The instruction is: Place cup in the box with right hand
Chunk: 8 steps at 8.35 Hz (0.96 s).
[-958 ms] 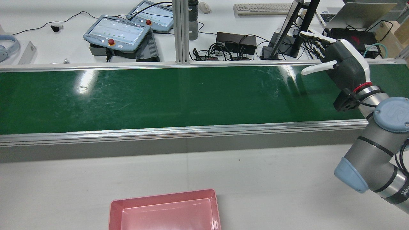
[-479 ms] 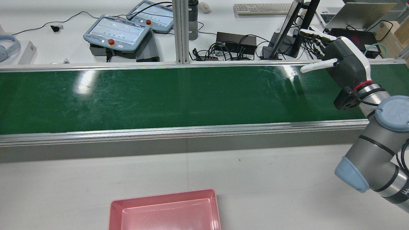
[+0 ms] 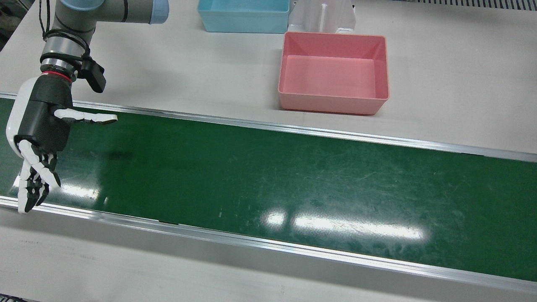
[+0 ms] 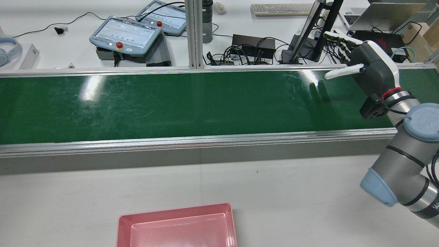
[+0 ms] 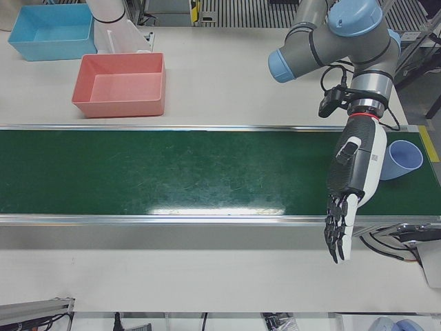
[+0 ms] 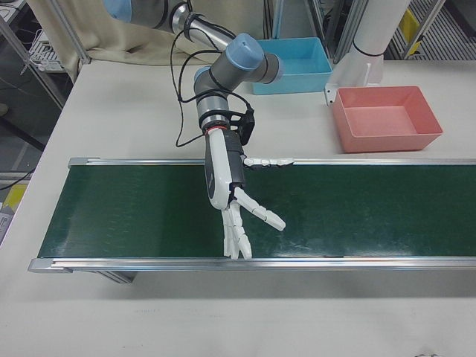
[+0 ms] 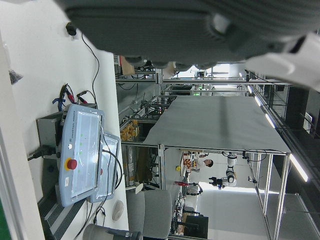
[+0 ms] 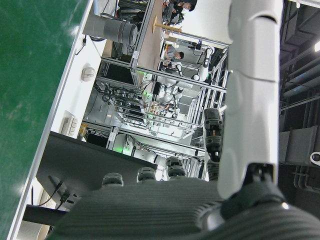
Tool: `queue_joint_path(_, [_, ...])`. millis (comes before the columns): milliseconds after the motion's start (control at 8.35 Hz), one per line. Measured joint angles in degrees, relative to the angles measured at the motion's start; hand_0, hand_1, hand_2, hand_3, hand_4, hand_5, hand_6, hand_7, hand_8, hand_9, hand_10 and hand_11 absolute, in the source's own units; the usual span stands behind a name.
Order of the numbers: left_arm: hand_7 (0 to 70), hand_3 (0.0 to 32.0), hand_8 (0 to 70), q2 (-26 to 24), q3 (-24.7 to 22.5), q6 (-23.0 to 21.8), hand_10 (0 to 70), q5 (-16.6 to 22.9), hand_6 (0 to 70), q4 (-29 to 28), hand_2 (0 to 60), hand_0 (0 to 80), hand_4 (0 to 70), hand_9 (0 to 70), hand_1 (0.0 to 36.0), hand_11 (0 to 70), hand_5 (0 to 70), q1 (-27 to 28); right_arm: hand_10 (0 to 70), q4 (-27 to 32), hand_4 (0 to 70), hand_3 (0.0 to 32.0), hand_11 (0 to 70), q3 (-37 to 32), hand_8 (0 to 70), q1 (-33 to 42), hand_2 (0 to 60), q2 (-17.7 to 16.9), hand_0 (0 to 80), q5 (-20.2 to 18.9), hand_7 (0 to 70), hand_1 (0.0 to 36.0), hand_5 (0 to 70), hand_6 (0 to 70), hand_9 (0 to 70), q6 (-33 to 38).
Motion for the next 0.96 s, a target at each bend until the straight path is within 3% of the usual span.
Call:
queue_joint_path(239, [0.0, 0.0, 0.0, 0.00, -0.04, 0.00, 0.0, 0.00, 0.0, 0.01, 0.0, 0.0, 0.0, 0.0, 0.0, 0.0, 0.0, 0.01, 0.0, 0.06, 9.7, 0.0, 1.9, -0.22, 1.8, 0.06, 0.0, -0.14, 64.5, 0.02, 8.7, 18.5, 7.2, 4.3, 4.6, -0.05])
queue_joint_path(359, [0.0, 0.0, 0.0, 0.00, -0.02, 0.00, 0.0, 0.00, 0.0, 0.01, 0.0, 0.0, 0.0, 0.0, 0.0, 0.0, 0.0, 0.04, 0.0, 0.08, 14.3, 0.0, 1.8, -0.26, 1.9, 0.11, 0.0, -0.13, 67.3, 0.08, 9.3, 14.1, 7.0, 4.3, 4.9, -0.06])
queue_joint_path(598, [0.0, 0.0, 0.0, 0.00, 0.03, 0.00, 0.0, 0.00, 0.0, 0.01, 0.0, 0.0, 0.0, 0.0, 0.0, 0.0, 0.0, 0.02, 0.0, 0.09, 11.2, 0.0, 1.2, -0.22, 1.9, 0.15, 0.0, -0.11, 59.0, 0.15, 10.2, 13.1, 5.9, 4.3, 5.3, -0.03])
queue_joint_path(718, [0.0, 0.0, 0.0, 0.00, 0.03, 0.00, 0.0, 0.00, 0.0, 0.01, 0.0, 0.0, 0.0, 0.0, 0.0, 0.0, 0.0, 0.00, 0.0, 0.06, 12.6, 0.0, 0.8, -0.11, 1.8, 0.20, 0.0, -0.10, 56.7, 0.19, 11.2, 10.6, 5.2, 4.3, 5.5, 0.03])
queue_joint_path(838, [0.0, 0.0, 0.0, 0.00, 0.04, 0.00, 0.0, 0.00, 0.0, 0.01, 0.0, 0.0, 0.0, 0.0, 0.0, 0.0, 0.0, 0.00, 0.0, 0.03, 15.2, 0.0, 0.8, 0.02, 1.8, 0.20, 0.0, -0.10, 57.5, 0.22, 11.6, 8.6, 5.1, 4.3, 5.5, 0.08])
queue_joint_path(958, [0.0, 0.0, 0.0, 0.00, 0.04, 0.00, 0.0, 0.00, 0.0, 0.01, 0.0, 0.0, 0.0, 0.0, 0.0, 0.0, 0.0, -0.01, 0.0, 0.01, 15.1, 0.0, 0.9, 0.09, 1.9, 0.16, 0.0, -0.10, 58.0, 0.21, 11.8, 9.4, 5.2, 4.4, 5.7, 0.10])
